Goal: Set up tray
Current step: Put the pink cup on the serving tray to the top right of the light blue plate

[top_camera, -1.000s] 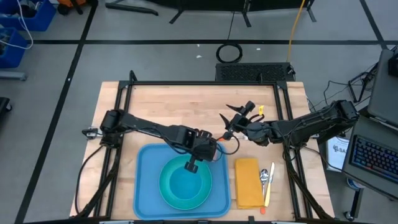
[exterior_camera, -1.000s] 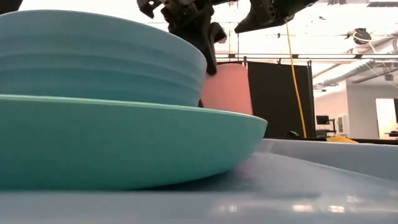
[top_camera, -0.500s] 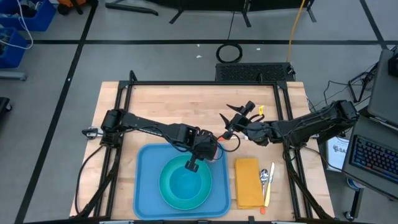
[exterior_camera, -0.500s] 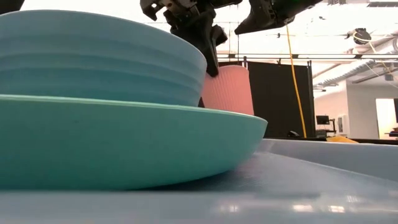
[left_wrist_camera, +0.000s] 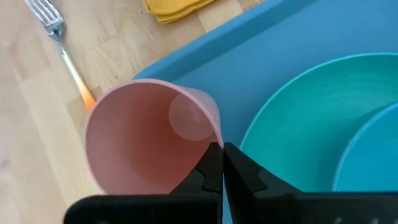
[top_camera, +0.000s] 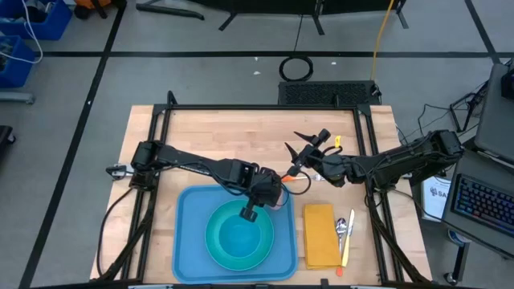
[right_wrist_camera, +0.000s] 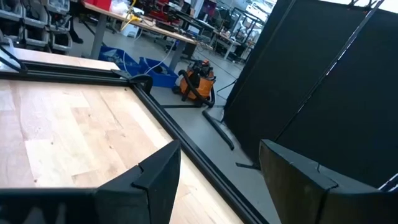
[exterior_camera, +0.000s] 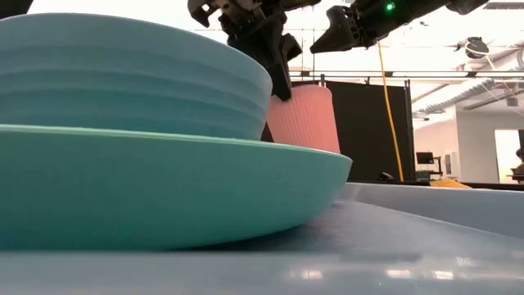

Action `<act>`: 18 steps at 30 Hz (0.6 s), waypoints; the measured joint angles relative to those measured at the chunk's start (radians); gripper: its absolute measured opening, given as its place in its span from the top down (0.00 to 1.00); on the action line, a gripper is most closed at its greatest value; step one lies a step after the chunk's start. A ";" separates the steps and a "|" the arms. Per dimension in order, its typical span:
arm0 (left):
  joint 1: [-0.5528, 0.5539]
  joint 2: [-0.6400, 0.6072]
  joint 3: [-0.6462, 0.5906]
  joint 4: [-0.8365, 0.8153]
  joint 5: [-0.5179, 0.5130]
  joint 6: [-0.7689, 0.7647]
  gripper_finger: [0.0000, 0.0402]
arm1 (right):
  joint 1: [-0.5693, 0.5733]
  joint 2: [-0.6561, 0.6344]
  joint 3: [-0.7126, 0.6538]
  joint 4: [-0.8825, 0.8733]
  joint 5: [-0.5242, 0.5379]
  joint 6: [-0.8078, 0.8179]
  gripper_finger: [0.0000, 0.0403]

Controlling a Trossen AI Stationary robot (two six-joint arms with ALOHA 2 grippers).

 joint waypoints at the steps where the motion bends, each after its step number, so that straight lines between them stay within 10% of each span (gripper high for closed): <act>1: 0.000 0.003 -0.001 0.000 0.002 0.001 1.00 | 0.000 0.000 0.000 0.004 0.000 -0.001 0.48; 18: 0.001 0.014 0.000 -0.013 -0.010 0.003 0.98 | 0.000 0.000 0.000 0.008 -0.001 -0.002 0.48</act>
